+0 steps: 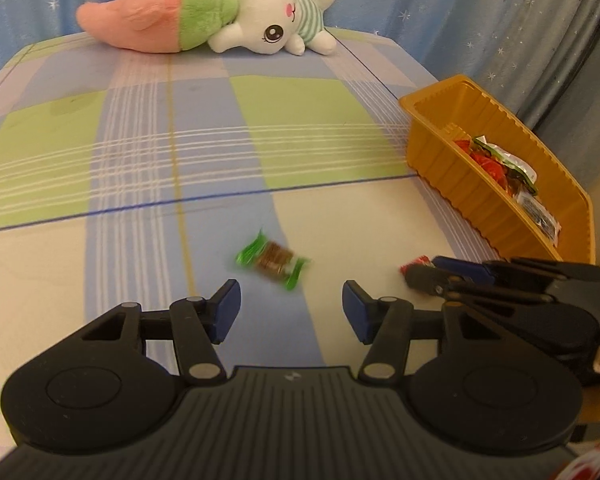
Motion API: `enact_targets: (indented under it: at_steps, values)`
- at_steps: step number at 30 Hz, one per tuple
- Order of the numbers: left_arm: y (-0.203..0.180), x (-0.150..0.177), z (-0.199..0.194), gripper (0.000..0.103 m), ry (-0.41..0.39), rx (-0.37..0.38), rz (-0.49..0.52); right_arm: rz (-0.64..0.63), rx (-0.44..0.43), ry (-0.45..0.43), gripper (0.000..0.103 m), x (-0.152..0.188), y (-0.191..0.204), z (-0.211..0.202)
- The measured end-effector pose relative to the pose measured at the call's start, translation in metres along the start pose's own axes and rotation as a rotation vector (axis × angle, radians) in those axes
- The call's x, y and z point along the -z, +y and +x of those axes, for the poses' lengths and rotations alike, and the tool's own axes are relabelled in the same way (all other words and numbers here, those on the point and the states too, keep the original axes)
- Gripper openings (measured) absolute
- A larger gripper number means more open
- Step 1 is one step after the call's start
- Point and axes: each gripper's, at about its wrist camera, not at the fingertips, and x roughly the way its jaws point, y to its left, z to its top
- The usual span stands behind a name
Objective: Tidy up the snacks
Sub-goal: 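Close the left gripper on the green-wrapped brown candy while the right holds its candy, then carry both held candies over the orange tray and lower them inside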
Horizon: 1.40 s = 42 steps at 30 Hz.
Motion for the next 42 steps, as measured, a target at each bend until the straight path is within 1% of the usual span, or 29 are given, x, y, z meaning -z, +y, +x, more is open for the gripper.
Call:
enact_targets:
  at_steps: [4,9,11,13,14,19,32,42]
  values:
    - [-0.002,-0.008,0.015,0.053,0.012,0.007,-0.012,0.016,-0.003,-0.003,0.022,-0.001,-0.006,-0.001]
    - [-0.006,-0.013,0.026,0.05,0.014,-0.01,0.005,0.014,-0.006,-0.008,0.022,0.0,-0.007,-0.002]
    - [-0.009,-0.014,0.028,0.046,0.008,-0.026,0.029,0.012,-0.006,-0.01,0.022,0.0,-0.007,-0.002]
    - [-0.01,-0.013,0.028,0.038,0.004,-0.044,0.054,0.013,-0.006,-0.012,0.022,0.001,-0.007,-0.002]
    - [-0.01,-0.012,0.028,0.036,0.002,-0.051,0.06,0.014,-0.006,-0.013,0.022,0.001,-0.007,-0.002]
    - [-0.003,-0.013,0.027,0.018,0.002,-0.071,0.059,0.013,-0.006,-0.013,0.021,0.001,-0.007,-0.002]
    - [0.001,0.001,0.011,0.018,0.012,-0.083,0.049,0.017,-0.016,0.009,0.02,0.0,-0.008,-0.007]
    - [-0.003,0.017,-0.016,0.018,-0.006,-0.077,0.048,0.011,-0.038,-0.014,0.02,0.005,-0.004,-0.027]
